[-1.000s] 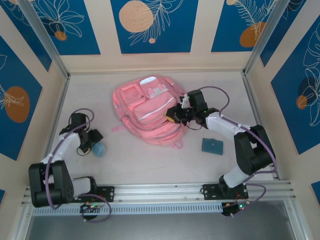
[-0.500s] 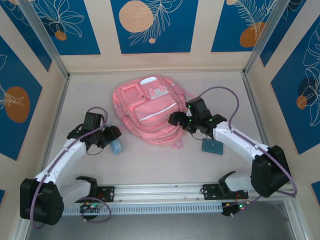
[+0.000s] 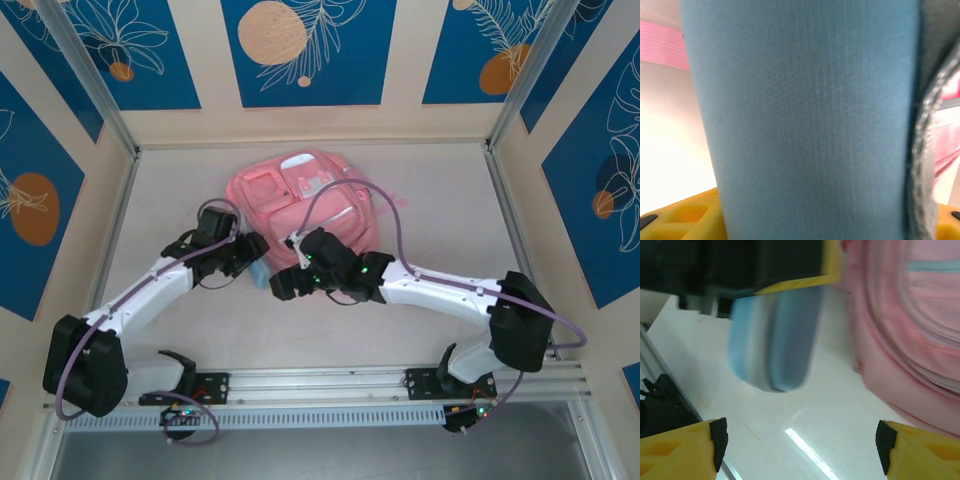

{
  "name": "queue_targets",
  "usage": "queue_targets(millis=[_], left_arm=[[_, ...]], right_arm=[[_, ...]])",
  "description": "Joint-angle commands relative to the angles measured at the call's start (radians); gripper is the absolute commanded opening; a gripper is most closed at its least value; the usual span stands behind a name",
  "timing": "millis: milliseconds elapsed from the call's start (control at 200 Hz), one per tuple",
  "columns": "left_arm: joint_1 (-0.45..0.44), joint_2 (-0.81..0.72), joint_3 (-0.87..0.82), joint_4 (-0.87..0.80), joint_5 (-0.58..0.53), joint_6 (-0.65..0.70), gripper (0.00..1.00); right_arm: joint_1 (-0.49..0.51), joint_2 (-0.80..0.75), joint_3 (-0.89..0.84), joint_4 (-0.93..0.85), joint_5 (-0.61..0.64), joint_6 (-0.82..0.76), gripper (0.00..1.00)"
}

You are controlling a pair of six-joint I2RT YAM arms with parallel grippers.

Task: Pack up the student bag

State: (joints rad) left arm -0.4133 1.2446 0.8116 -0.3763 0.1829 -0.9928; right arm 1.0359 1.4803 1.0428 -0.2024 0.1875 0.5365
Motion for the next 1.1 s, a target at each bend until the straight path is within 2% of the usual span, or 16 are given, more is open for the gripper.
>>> queue_targets(millis=[0, 285, 385, 480, 535, 605, 705, 870, 995, 1095], left_arm=[[-0.022, 0.018, 0.044, 0.054, -0.008, -0.049, 0.58], [-0.036, 0.029, 0.056, 0.069, 0.021, -0.078, 0.58], [-0.036, 0.028, 0.058, 0.073, 0.035, -0.088, 0.59], [-0.036, 0.022, 0.068, 0.066, 0.042, -0.090, 0.61], [-0.035, 0.017, 0.076, 0.063, 0.049, -0.089, 0.63], [-0.034, 0.008, 0.088, 0.053, 0.052, -0.083, 0.69], [-0.033, -0.007, 0.136, -0.027, 0.012, -0.033, 0.81], [-0.030, -0.057, 0.210, -0.162, -0.118, 0.091, 0.95], [-0.032, -0.112, 0.219, -0.174, -0.178, 0.206, 0.97], [-0.034, -0.127, 0.227, -0.173, -0.172, 0.293, 0.98]], right_arm=[[0.003, 0.057, 0.055, 0.078, -0.008, -0.046, 0.80], [-0.003, 0.173, 0.130, 0.135, 0.005, -0.033, 0.77], [-0.011, 0.195, 0.146, 0.128, 0.019, -0.026, 0.68], [-0.017, 0.193, 0.137, 0.131, 0.040, -0.014, 0.55], [-0.020, 0.183, 0.125, 0.132, 0.047, -0.010, 0.49], [-0.025, 0.161, 0.102, 0.139, 0.044, -0.008, 0.47], [-0.038, 0.119, 0.066, 0.133, 0.037, -0.005, 0.46], [-0.101, 0.011, -0.015, 0.129, -0.009, 0.025, 0.46], [-0.173, -0.093, -0.054, 0.093, -0.051, 0.029, 0.46], [-0.256, -0.179, -0.080, 0.045, -0.085, 0.048, 0.45]])
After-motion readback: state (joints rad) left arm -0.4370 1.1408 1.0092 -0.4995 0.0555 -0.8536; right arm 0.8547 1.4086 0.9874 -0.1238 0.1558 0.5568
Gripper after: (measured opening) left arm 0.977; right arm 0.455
